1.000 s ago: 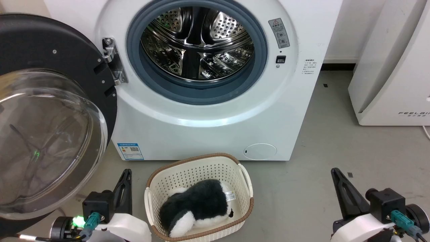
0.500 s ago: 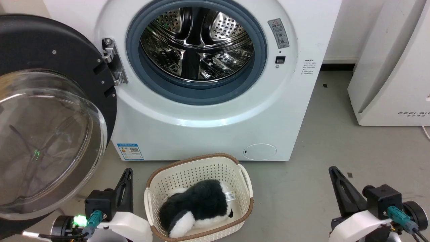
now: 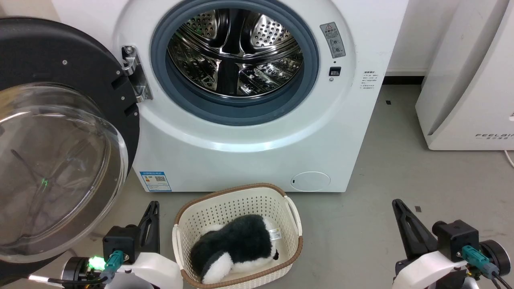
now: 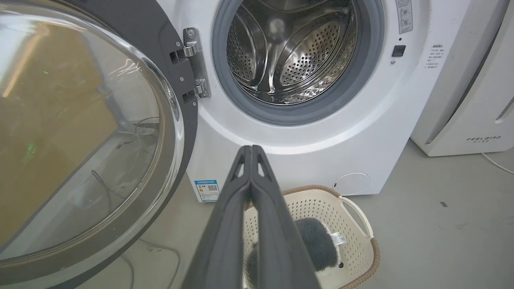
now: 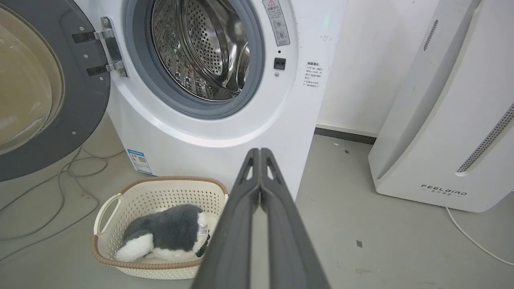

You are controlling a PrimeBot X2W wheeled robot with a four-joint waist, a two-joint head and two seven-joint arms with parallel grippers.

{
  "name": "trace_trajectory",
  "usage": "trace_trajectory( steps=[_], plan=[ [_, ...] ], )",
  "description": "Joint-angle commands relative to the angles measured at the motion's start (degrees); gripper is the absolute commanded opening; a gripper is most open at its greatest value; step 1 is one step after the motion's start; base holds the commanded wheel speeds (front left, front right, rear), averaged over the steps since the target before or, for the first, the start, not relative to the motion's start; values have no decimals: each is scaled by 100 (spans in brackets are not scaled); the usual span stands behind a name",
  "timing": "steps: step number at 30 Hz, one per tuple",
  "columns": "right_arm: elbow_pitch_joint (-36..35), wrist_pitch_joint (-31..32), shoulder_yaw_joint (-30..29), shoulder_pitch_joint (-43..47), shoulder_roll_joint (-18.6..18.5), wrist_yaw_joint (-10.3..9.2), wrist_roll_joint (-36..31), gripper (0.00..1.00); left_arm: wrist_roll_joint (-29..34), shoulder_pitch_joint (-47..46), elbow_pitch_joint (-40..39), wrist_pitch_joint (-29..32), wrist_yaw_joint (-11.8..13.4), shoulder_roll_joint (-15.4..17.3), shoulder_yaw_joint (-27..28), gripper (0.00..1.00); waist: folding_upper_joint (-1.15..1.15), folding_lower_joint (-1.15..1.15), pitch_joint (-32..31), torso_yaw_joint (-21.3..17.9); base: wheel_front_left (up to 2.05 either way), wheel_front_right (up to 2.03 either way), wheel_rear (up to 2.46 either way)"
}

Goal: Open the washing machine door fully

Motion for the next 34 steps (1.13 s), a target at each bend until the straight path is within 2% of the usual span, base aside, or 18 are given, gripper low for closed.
trace_trajectory(
  steps=[1, 34],
  plan=[
    [10, 4, 3, -82, 14, 3, -46, 0, 15, -87, -24, 2, 15, 3, -9, 0, 0, 0, 0, 0, 0, 0, 0],
    [10, 4, 3, -82, 14, 3, -46, 0, 15, -87, -24, 2, 15, 3, -9, 0, 0, 0, 0, 0, 0, 0, 0]
  ],
)
